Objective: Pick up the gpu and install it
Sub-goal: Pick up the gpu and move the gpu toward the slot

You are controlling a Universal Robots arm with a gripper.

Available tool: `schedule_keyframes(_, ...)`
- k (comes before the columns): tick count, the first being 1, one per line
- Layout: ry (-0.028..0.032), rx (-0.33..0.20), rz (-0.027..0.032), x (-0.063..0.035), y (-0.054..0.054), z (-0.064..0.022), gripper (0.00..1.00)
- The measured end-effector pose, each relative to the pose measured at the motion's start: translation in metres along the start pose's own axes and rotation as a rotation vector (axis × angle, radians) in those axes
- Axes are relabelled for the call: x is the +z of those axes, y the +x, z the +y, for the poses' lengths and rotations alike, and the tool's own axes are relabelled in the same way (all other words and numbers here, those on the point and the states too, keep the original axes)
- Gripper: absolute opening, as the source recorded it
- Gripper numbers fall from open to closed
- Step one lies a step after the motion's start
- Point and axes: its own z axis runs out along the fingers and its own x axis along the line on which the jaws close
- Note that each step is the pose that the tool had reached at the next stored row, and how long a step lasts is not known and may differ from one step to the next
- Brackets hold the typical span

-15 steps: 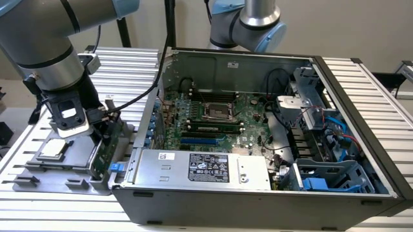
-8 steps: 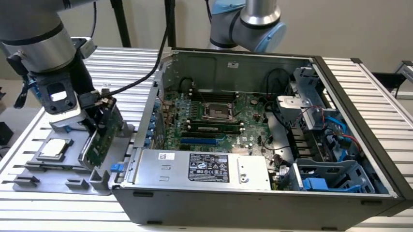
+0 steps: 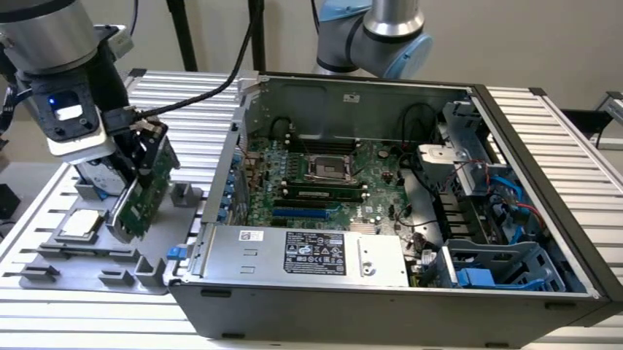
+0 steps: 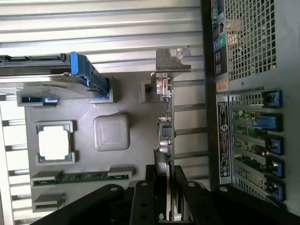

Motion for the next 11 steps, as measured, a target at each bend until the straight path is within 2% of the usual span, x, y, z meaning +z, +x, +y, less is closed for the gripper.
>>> schedule_keyframes(7,-0.0018,-0.028,0.0041,-0.0317,-0.004,0.0009,0.27)
schedule_keyframes(11,-0.0026,-0.039,0.0067,-0.0490,-0.012,0.0020,0.27)
